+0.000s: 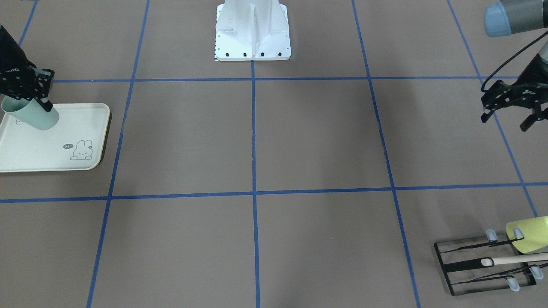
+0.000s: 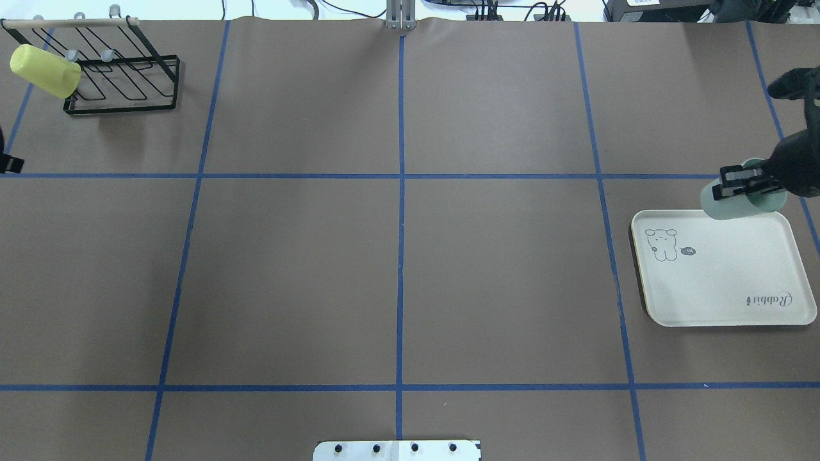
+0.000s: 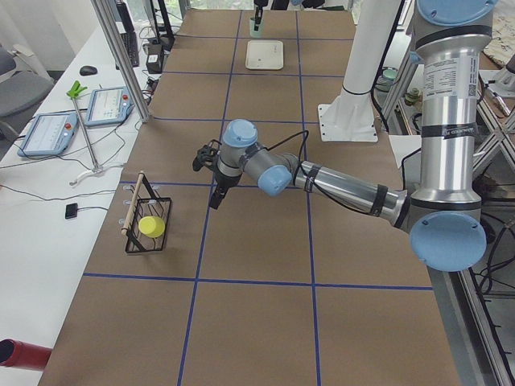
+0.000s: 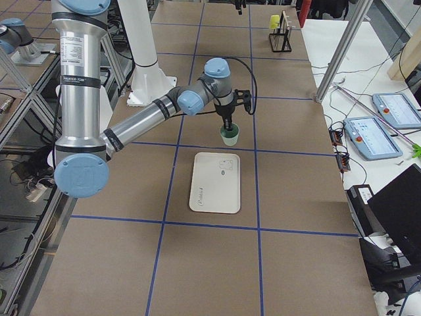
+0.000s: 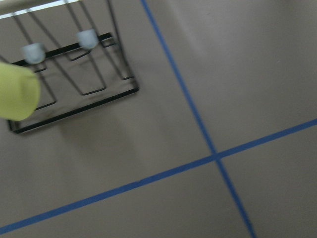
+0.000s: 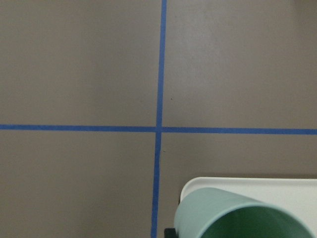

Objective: Left arm grabs green cup and hands to right arm on tray

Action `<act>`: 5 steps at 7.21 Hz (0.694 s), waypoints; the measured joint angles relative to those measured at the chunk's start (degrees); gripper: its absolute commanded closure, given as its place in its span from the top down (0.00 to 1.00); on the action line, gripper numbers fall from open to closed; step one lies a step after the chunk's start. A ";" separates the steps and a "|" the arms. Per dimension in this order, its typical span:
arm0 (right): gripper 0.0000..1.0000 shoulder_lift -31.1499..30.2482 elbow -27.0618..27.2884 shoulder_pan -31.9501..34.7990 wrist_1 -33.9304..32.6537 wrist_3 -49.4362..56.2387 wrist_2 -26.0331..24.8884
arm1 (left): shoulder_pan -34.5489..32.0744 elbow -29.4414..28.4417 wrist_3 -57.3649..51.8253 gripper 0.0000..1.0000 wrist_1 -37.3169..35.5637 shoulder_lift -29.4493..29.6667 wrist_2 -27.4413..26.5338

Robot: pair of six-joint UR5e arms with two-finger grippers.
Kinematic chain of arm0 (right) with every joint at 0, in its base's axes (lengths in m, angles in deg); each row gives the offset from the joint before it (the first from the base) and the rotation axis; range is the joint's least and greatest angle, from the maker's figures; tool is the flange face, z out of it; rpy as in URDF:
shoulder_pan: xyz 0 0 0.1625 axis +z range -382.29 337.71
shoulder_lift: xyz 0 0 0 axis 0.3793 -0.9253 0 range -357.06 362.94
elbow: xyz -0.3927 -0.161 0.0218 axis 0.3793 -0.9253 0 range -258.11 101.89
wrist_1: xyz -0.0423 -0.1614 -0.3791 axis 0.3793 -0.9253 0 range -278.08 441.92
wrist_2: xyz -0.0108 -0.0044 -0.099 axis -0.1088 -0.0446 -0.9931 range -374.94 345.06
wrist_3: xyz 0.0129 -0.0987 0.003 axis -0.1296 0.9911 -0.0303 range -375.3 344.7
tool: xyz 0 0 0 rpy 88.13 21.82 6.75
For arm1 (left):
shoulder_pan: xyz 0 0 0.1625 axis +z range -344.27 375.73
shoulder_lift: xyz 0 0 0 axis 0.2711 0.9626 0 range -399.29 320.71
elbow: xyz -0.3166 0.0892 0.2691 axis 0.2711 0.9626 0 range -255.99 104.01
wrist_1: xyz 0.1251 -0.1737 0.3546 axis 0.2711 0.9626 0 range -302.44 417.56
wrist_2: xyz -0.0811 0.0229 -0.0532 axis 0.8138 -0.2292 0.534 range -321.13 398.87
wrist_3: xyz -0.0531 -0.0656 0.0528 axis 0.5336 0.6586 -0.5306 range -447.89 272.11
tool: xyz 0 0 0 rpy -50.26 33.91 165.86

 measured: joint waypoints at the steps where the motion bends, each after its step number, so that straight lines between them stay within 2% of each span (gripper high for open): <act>1: 0.00 -4.18 0.04 2.23 3.03 1.47 3.38 | -4.71 -1.42 -6.49 1.00 -5.76 -1.46 1.42; 3: 0.00 -9.71 -0.53 4.45 5.06 5.83 6.11 | -14.60 -4.74 -15.53 1.00 -17.47 -1.14 3.18; 5: 0.00 -12.08 -4.12 4.60 10.62 7.27 6.50 | -18.64 -6.09 -23.26 1.00 -24.21 -1.49 3.50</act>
